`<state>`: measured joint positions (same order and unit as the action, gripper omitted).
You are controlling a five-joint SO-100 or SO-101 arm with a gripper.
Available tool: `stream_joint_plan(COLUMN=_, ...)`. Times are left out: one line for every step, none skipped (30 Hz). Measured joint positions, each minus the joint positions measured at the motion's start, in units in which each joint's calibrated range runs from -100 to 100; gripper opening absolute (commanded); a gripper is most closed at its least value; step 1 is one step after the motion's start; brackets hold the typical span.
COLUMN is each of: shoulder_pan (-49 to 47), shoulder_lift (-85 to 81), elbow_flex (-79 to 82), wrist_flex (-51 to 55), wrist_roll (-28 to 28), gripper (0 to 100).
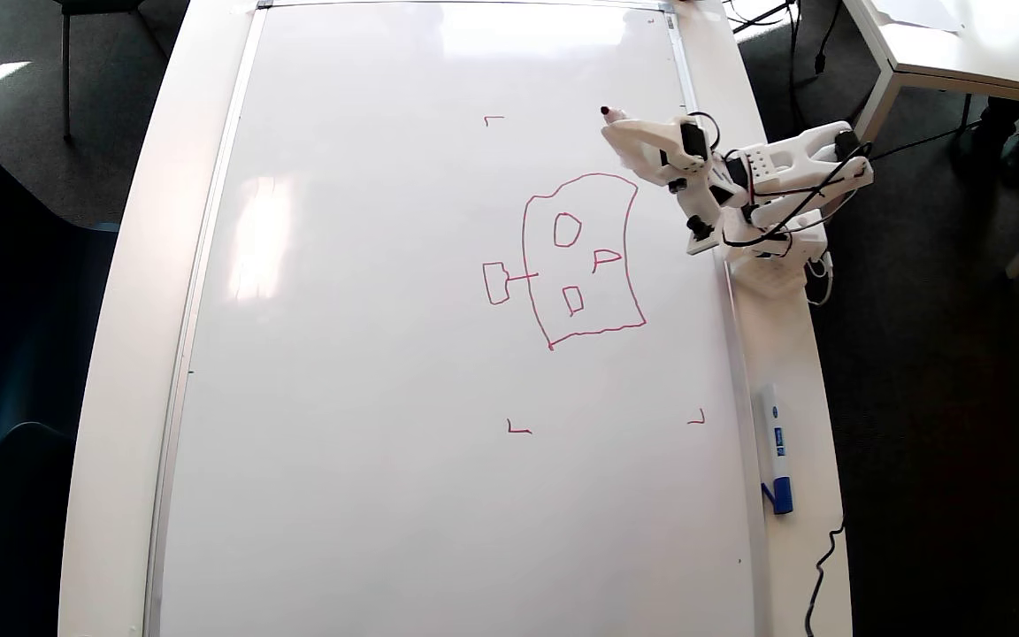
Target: Draw on a whiteboard a robot head using a pen attached to the gripper
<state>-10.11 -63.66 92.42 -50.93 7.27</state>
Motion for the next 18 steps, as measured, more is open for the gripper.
stream_joint_plan(shoulder_pan=0.00, shoulder_lift=-0.93, elbow_flex=0.09, wrist_flex=-0.59, wrist_roll=0.05, gripper=1)
stream_joint_plan(shoulder_pan=0.00, shoulder_lift=-1.86, elbow_flex=0.27, wrist_flex=-0.84, wrist_roll=0.05, gripper=1)
stream_joint_plan(shoulder_pan=0.00, shoulder_lift=-3.56, elbow_flex=0.55, wrist_flex=-1.10, wrist_roll=0.11, gripper=1)
stream_joint_plan(shoulder_pan=0.00, shoulder_lift=-4.15, elbow_flex=0.55, wrist_flex=-1.10, wrist_roll=0.11, gripper=1)
stream_joint_plan(shoulder_pan=0.00, shoulder_lift=-5.42, elbow_flex=0.91, wrist_flex=-1.10, wrist_roll=0.58, gripper=1)
stream_joint_plan(shoulder_pan=0.00, shoulder_lift=-7.20, elbow_flex=1.37, wrist_flex=-1.10, wrist_roll=0.95, gripper=1)
stream_joint_plan(shoulder_pan=-0.08, shoulder_lift=-8.89, elbow_flex=1.74, wrist_flex=-1.10, wrist_roll=1.11, gripper=1)
stream_joint_plan(shoulder_pan=-0.08, shoulder_lift=-11.69, elbow_flex=2.56, wrist_flex=-1.18, wrist_roll=1.37, gripper=1)
stream_joint_plan(shoulder_pan=-0.08, shoulder_lift=-12.11, elbow_flex=2.65, wrist_flex=-1.18, wrist_roll=1.37, gripper=1)
stream_joint_plan(shoulder_pan=-0.08, shoulder_lift=-13.47, elbow_flex=3.38, wrist_flex=-1.18, wrist_roll=1.37, gripper=1)
stream_joint_plan(shoulder_pan=0.00, shoulder_lift=-15.42, elbow_flex=3.93, wrist_flex=-1.18, wrist_roll=1.37, gripper=1)
stream_joint_plan(shoulder_pan=0.00, shoulder_lift=-19.06, elbow_flex=5.03, wrist_flex=-1.18, wrist_roll=1.37, gripper=1)
stream_joint_plan(shoulder_pan=0.00, shoulder_lift=-19.65, elbow_flex=5.12, wrist_flex=-1.18, wrist_roll=1.37, gripper=1)
stream_joint_plan(shoulder_pan=0.00, shoulder_lift=-21.09, elbow_flex=5.94, wrist_flex=-1.18, wrist_roll=1.37, gripper=1)
stream_joint_plan(shoulder_pan=0.08, shoulder_lift=-22.53, elbow_flex=6.67, wrist_flex=-1.18, wrist_roll=1.37, gripper=1)
stream_joint_plan(shoulder_pan=0.15, shoulder_lift=-24.90, elbow_flex=6.94, wrist_flex=-1.10, wrist_roll=1.32, gripper=1)
stream_joint_plan(shoulder_pan=0.00, shoulder_lift=-28.89, elbow_flex=6.94, wrist_flex=-1.18, wrist_roll=1.69, gripper=1)
stream_joint_plan(shoulder_pan=-0.08, shoulder_lift=-29.82, elbow_flex=6.94, wrist_flex=-1.86, wrist_roll=1.69, gripper=1)
